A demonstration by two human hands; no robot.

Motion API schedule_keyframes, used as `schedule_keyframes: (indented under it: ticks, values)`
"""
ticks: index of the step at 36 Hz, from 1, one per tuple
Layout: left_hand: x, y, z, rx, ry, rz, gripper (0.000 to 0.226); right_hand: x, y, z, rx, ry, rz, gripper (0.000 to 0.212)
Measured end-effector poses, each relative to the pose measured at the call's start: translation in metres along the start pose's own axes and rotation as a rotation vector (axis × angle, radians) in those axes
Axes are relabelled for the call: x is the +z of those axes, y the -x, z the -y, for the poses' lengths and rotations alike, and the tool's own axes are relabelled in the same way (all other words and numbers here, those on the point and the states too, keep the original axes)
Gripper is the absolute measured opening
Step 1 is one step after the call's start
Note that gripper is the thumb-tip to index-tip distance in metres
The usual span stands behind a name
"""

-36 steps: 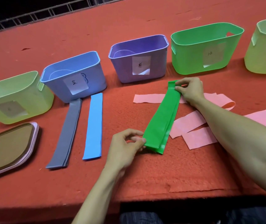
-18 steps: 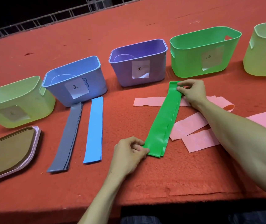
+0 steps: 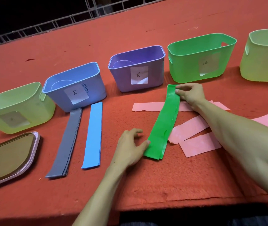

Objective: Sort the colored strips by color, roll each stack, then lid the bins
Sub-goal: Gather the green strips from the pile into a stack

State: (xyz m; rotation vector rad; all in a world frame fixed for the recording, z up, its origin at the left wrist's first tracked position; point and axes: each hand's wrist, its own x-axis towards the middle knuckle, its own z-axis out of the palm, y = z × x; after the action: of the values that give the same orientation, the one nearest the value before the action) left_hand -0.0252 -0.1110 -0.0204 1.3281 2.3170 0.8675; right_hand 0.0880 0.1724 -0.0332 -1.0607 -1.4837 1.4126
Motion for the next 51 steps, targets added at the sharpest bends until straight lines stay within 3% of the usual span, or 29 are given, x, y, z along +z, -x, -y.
schedule_keyframes:
  ticks: [4, 11, 18, 25, 29, 34, 45, 51]
  values:
    - [0.01, 0.007, -0.003, 0.081, -0.173, 0.068, 0.057, 0.0, 0.002, 0.005, -0.016, -0.009, 0.004, 0.017]
    - [0.017, 0.012, 0.003, 0.068, -0.125, 0.015, 0.069, 0.001, 0.018, 0.048, -0.21, 0.108, 0.059, 0.029]
    - [0.02, 0.016, 0.002, 0.088, 0.057, 0.008, 0.082, 0.012, 0.032, 0.113, -0.307, 0.003, 0.092, 0.028]
    - [0.013, 0.025, 0.0, 0.165, 0.183, -0.022, 0.102, 0.029, 0.04, 0.131, -0.347, 0.011, 0.127, 0.021]
    - [0.001, 0.03, 0.003, 0.236, 0.233, 0.008, 0.093, 0.038, 0.037, 0.132, -0.343, 0.045, 0.104, 0.022]
    - [-0.019, 0.03, 0.022, 0.193, 0.28, 0.056, 0.066, 0.07, 0.029, 0.122, -0.362, 0.143, 0.123, 0.022]
    - [-0.042, 0.026, 0.066, -0.039, 0.356, 0.167, 0.062, 0.182, 0.015, 0.069, -0.465, 0.54, 0.273, 0.018]
    - [-0.047, 0.012, 0.069, -0.056, 0.173, 0.201, 0.063, 0.203, 0.003, 0.024, -0.432, 0.63, 0.309, 0.017]
